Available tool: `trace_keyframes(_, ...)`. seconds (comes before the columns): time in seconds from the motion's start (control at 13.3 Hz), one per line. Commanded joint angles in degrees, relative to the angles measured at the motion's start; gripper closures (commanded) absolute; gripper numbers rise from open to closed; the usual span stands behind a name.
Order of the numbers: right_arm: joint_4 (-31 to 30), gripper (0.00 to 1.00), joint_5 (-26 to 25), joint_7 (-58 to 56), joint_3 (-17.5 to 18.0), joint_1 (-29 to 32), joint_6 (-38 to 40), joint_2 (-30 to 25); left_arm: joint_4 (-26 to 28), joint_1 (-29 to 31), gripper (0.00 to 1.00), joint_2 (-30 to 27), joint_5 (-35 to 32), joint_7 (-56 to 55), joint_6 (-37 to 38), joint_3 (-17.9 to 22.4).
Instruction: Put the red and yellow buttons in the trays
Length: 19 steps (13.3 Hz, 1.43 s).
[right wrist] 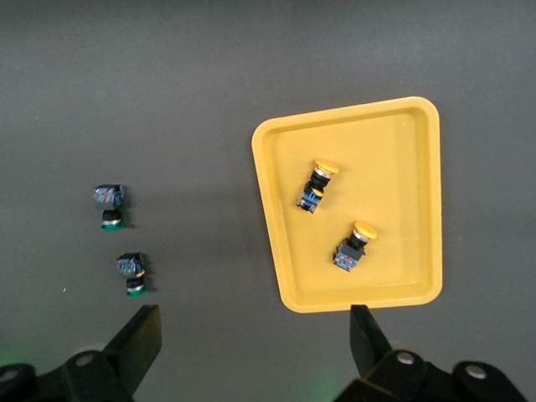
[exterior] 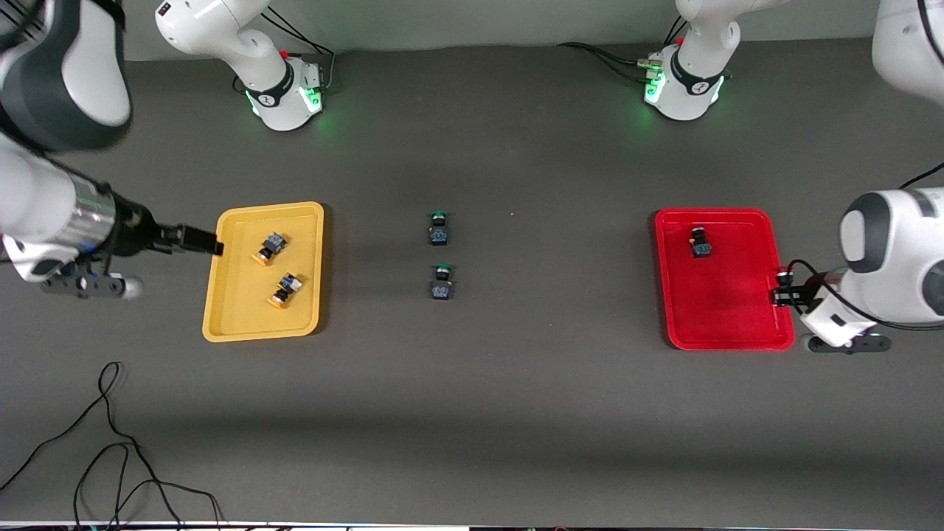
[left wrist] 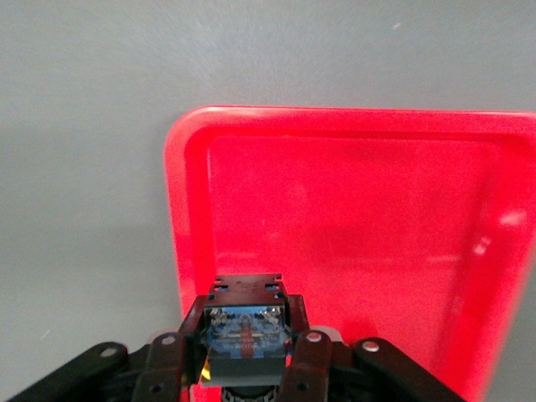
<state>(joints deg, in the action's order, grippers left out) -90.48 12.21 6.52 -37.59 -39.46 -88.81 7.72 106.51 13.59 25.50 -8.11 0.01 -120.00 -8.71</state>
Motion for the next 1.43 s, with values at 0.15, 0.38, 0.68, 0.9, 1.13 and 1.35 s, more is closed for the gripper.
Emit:
trace_keyframes(0.15,-12.4,0.0,-8.24,1.57,22.07,19.11,-4.42,-15.77,10.38,-0.58,1.0,0.86,-0.94,-1.15,-12.97,-0.96)
trace_keyframes(0.38,-22.35,0.0,-9.05,0.26,33.61,32.31,-10.23,-24.41,10.83,-0.58,0.93,1.74,-0.94,-1.15,-14.56,-1.04)
trace_keyframes(0.68,-21.32,0.0,-9.49,-4.57,35.31,34.89,-9.19,-23.64,8.38,-0.76,0.0,-3.25,-0.59,-1.15,-7.21,-1.48)
trace_keyframes(0.9,-20.26,0.0,-14.15,-5.2,35.74,34.62,-7.08,-22.66,-2.3,-2.16,0.0,-8.44,-0.5,-0.1,6.65,-1.57)
trace_keyframes(1.13,-20.17,0.0,-14.15,-5.29,36.8,35.76,-6.9,-22.93,-20.32,-5.23,0.0,-7.58,-0.41,-0.62,25.73,-2.62)
trace_keyframes(1.35,-19.64,0.0,-13.71,-5.46,39.35,39.54,-6.81,-23.01,-23.89,-6.39,0.0,-10.19,-0.15,-0.89,27.63,-2.89)
